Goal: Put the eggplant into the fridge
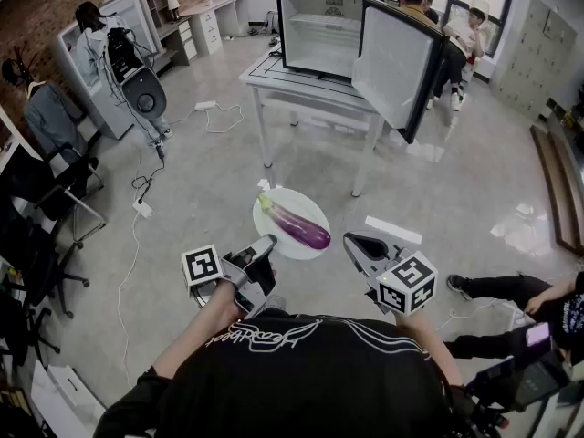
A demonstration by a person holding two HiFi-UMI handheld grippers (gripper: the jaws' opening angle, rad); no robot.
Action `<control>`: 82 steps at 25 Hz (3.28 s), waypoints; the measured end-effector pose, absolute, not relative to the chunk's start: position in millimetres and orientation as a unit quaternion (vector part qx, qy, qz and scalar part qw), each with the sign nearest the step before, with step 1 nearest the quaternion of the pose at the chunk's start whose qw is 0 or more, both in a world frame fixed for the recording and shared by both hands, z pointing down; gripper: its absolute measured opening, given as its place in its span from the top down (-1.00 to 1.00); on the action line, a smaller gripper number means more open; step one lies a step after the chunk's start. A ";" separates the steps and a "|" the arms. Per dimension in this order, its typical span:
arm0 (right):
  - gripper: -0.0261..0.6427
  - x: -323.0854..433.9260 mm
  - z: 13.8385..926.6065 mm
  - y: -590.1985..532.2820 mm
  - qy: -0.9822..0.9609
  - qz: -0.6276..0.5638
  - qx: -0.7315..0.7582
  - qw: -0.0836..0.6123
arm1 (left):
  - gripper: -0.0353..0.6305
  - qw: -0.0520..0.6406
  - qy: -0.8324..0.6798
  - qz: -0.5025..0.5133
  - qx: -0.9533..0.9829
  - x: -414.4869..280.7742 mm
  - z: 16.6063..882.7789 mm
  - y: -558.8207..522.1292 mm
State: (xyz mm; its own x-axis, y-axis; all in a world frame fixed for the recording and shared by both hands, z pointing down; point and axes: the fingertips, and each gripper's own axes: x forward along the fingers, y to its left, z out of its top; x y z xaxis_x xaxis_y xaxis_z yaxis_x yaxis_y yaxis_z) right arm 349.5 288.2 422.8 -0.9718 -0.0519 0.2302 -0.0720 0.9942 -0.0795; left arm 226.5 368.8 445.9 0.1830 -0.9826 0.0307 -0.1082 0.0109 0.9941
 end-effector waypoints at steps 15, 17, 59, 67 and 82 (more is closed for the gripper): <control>0.90 354.5 424.9 281.4 -0.991 0.053 0.042 0.116 | 0.82 0.528 -0.477 -0.415 0.566 230.8 446.3 362.8; 0.90 355.2 423.2 276.2 -0.991 0.049 0.047 0.114 | 0.82 0.532 -0.475 -0.412 0.567 231.6 446.1 356.4; 0.90 208.5 463.1 104.2 -0.981 0.131 0.076 0.122 | 0.82 0.582 -0.456 -0.400 0.541 79.6 482.4 186.3; 0.90 99.8 467.1 21.0 -0.975 0.142 0.102 0.137 | 0.82 0.595 -0.448 -0.384 0.546 -34.1 489.6 96.7; 0.90 -24.1 454.4 -69.8 -0.973 0.116 0.150 0.133 | 0.82 0.591 -0.428 -0.376 0.571 -169.4 489.1 -0.2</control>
